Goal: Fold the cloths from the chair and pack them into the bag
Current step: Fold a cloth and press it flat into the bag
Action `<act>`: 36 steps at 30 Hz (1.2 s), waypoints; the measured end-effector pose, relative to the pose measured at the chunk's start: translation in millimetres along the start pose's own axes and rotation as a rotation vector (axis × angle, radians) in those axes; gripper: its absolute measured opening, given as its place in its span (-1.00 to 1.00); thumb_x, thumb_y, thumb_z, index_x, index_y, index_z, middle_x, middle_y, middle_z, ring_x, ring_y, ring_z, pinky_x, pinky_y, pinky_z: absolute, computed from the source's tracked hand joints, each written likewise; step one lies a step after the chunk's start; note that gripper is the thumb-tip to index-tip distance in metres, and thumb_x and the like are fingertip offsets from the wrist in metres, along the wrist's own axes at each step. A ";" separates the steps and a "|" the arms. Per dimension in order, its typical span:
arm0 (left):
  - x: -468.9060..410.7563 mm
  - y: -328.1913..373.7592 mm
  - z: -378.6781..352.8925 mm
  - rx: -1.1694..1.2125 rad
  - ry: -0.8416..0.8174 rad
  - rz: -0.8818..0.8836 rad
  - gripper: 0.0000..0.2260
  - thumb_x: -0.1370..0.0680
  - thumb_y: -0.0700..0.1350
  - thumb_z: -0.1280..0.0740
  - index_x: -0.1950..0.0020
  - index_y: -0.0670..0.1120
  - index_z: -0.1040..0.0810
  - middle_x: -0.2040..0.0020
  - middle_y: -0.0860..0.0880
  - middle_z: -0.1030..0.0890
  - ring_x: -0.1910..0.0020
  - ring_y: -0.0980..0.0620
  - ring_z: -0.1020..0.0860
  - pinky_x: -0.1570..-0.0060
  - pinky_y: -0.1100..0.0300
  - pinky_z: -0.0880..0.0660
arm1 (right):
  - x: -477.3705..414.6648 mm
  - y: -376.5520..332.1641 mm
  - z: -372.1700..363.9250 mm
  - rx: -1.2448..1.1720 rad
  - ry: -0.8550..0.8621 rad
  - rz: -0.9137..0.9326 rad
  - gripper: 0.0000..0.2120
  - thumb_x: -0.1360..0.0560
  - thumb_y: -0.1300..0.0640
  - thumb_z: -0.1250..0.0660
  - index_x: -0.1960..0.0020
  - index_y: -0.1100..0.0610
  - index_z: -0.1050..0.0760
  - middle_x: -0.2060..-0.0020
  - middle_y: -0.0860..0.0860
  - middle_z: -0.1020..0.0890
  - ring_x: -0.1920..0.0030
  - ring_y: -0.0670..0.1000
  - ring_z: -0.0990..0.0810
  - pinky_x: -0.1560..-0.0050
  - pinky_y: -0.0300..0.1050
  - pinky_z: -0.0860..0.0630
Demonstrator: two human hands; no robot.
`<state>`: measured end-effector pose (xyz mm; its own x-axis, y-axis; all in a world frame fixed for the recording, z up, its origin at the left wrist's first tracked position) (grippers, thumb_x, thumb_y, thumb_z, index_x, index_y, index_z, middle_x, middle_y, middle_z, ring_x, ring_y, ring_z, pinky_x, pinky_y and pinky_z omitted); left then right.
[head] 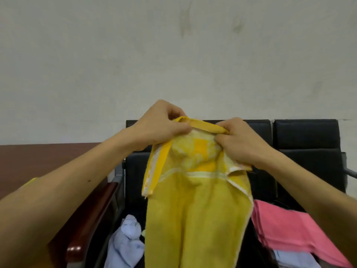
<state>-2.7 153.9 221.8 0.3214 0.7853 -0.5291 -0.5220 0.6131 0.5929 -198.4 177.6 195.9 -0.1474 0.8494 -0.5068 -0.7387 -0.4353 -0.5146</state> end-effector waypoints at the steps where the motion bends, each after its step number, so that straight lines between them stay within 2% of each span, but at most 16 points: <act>1: 9.3 -8.6 -4.8 -0.041 -0.091 0.008 -0.96 -0.42 -0.17 -0.45 0.24 -0.08 -0.68 0.34 -0.10 -0.60 0.34 0.13 -0.51 0.27 0.14 -0.46 | 5.2 7.8 1.2 -0.002 -0.017 -0.026 -0.76 -0.46 0.34 -0.19 0.36 0.21 -0.48 0.49 -0.04 -0.47 0.43 -0.08 -0.43 0.33 -0.11 -0.37; 3: 22.8 -25.1 -11.9 -0.175 -0.230 0.028 -0.97 -0.38 -0.14 -0.43 0.23 -0.03 -0.66 0.30 -0.08 -0.63 0.36 0.17 -0.52 0.26 0.17 -0.47 | 11.0 15.5 2.8 -0.003 -0.035 -0.044 -0.68 -0.48 0.34 -0.19 0.37 0.13 -0.56 0.49 -0.09 -0.55 0.42 -0.17 -0.49 0.33 -0.19 -0.42; 6: 39.3 -50.4 -24.2 -0.376 -0.322 0.022 -0.90 -0.40 -0.17 -0.43 0.26 0.03 -0.62 0.32 0.05 -0.63 0.34 0.21 -0.57 0.28 0.20 -0.53 | 17.5 21.2 -6.0 -0.034 -0.065 -0.044 -0.66 -0.49 0.33 -0.20 0.31 0.08 -0.64 0.41 -0.07 -0.63 0.34 -0.17 -0.57 0.28 -0.21 -0.47; 8: 49.5 -68.6 -32.2 -0.448 -0.379 0.043 -0.93 -0.45 -0.15 -0.40 0.23 -0.01 -0.63 0.28 0.00 -0.65 0.30 0.13 -0.60 0.24 0.13 -0.56 | 21.6 25.7 -11.7 -0.102 -0.085 -0.057 -0.66 -0.50 0.32 -0.19 0.31 0.08 -0.64 0.45 -0.10 -0.60 0.39 -0.20 -0.54 0.33 -0.28 -0.44; 10: 61.4 -88.9 -37.8 -0.403 -0.412 0.130 -0.87 -0.50 -0.12 -0.38 0.26 -0.05 -0.60 0.29 -0.06 -0.65 0.33 0.11 -0.58 0.25 0.14 -0.51 | 25.9 31.1 -16.2 -0.188 -0.119 -0.067 -0.67 -0.49 0.34 -0.19 0.30 0.11 -0.64 0.46 -0.07 -0.59 0.41 -0.19 -0.52 0.35 -0.30 -0.45; 13: 76.4 -113.6 -40.2 -0.262 -0.367 0.234 -0.81 -0.53 -0.17 -0.31 0.29 -0.06 -0.55 0.37 0.01 -0.61 0.37 0.12 -0.54 0.28 0.16 -0.44 | 30.3 46.0 -22.3 -0.246 -0.190 -0.066 -0.72 -0.49 0.37 -0.21 0.20 0.18 -0.66 0.33 0.13 -0.65 0.31 -0.06 -0.57 0.23 -0.11 -0.50; 15: 84.9 -123.9 -39.2 -0.181 -0.304 0.254 -0.82 -0.55 -0.18 -0.31 0.24 -0.11 -0.57 0.39 0.02 -0.55 0.36 0.11 -0.47 0.25 0.09 -0.40 | 34.6 61.6 -27.3 -0.240 -0.250 -0.063 -0.76 -0.49 0.35 -0.27 0.11 0.10 -0.67 0.24 0.09 -0.70 0.22 -0.01 -0.65 0.13 -0.07 -0.55; 17: 93.3 -130.7 -38.4 -0.115 -0.243 0.266 -0.84 -0.59 -0.14 -0.34 0.18 -0.10 -0.62 0.31 -0.07 -0.59 0.32 0.02 -0.53 0.20 0.03 -0.45 | 42.3 78.0 -31.7 -0.203 -0.319 -0.060 -0.82 -0.49 0.30 -0.39 0.05 0.04 -0.65 0.20 0.04 -0.72 0.15 0.03 -0.69 0.08 -0.06 -0.57; 19: 99.7 -136.6 -37.5 -0.096 -0.192 0.261 -0.89 -0.58 -0.08 -0.39 0.12 -0.02 -0.67 0.22 0.01 -0.67 0.23 0.08 -0.62 0.15 0.11 -0.53 | 52.2 98.0 -36.4 -0.124 -0.355 -0.073 -0.84 -0.47 0.28 -0.45 0.07 0.03 -0.64 0.22 -0.02 -0.72 0.17 -0.04 -0.69 0.08 -0.10 -0.58; 21: 106.3 -140.5 -37.2 -0.084 -0.162 0.251 -0.88 -0.55 -0.03 -0.42 0.16 -0.01 -0.69 0.25 0.03 -0.68 0.28 0.14 -0.62 0.22 0.16 -0.54 | 63.3 117.5 -42.4 -0.004 -0.340 -0.096 -0.86 -0.48 0.22 -0.46 0.13 -0.02 -0.64 0.25 -0.12 -0.72 0.19 -0.17 -0.67 0.09 -0.18 -0.57; 22: 110.8 -144.7 -39.5 -0.071 -0.161 0.269 -0.85 -0.54 -0.02 -0.43 0.18 -0.04 -0.69 0.28 -0.01 -0.67 0.30 0.10 -0.63 0.26 0.15 -0.55 | 69.9 126.6 -47.7 0.032 -0.336 -0.119 -0.88 -0.50 0.18 -0.45 0.15 -0.03 -0.63 0.27 -0.15 -0.71 0.20 -0.20 -0.66 0.10 -0.19 -0.56; 24: 119.2 -154.0 -46.1 -0.030 -0.153 0.315 -0.81 -0.53 -0.02 -0.44 0.20 -0.11 -0.69 0.31 -0.07 -0.67 0.32 0.00 -0.64 0.30 0.14 -0.57 | 79.7 141.3 -58.0 0.124 -0.341 -0.156 -0.89 -0.52 0.11 -0.43 0.17 -0.04 -0.62 0.30 -0.16 -0.69 0.20 -0.16 -0.65 0.11 -0.14 -0.54; 27: 139.3 -175.1 -64.7 0.099 -0.081 0.421 -0.77 -0.43 0.00 -0.48 0.22 -0.17 -0.69 0.36 -0.06 -0.66 0.39 0.08 -0.62 0.39 0.27 -0.54 | 96.7 163.6 -76.4 0.216 -0.374 -0.224 -0.86 -0.53 0.04 -0.41 0.21 -0.02 -0.61 0.33 -0.13 -0.64 0.26 -0.12 -0.59 0.22 -0.13 -0.46; 29: 154.0 -191.7 -73.6 0.167 -0.025 0.505 -0.72 -0.36 0.01 -0.50 0.22 -0.22 -0.68 0.39 -0.05 -0.65 0.42 0.11 -0.60 0.41 0.29 -0.53 | 110.2 174.8 -89.0 0.047 -0.372 -0.306 -0.83 -0.52 0.06 -0.43 0.23 0.07 -0.65 0.38 -0.01 -0.65 0.35 -0.11 -0.58 0.28 -0.14 -0.48; 32: 179.5 -218.5 -86.3 0.296 0.077 0.645 -0.60 -0.34 -0.01 -0.51 0.17 -0.38 -0.61 0.38 -0.15 -0.61 0.43 0.04 -0.57 0.45 0.23 -0.51 | 130.5 180.9 -110.6 -0.448 -0.249 -0.510 -0.81 -0.49 0.11 -0.46 0.25 0.20 -0.64 0.41 0.12 -0.63 0.35 -0.02 -0.58 0.34 -0.13 -0.51; 36: 212.6 -230.4 -112.5 0.487 0.304 0.741 -0.59 -0.38 -0.06 -0.49 0.08 -0.43 -0.59 0.28 -0.28 -0.61 0.31 -0.10 -0.55 0.35 0.19 -0.49 | 144.8 180.3 -134.9 -0.652 -0.067 -0.594 -0.75 -0.40 0.07 -0.49 0.25 0.28 -0.61 0.43 0.09 -0.62 0.41 -0.02 -0.56 0.41 -0.19 -0.50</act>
<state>97.0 170.0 -95.5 -0.2166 0.9762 -0.0100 -0.1008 -0.0121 0.9948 -264.2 181.9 -63.5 0.0882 0.9961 0.0012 -0.1861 0.0177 -0.9824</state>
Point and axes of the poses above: each hand's wrist, its own x-axis away from the middle knuckle, its own z-axis out of the back of the hand, y = z × x, the point moved 2 cm from there along -x, towards the middle knuckle
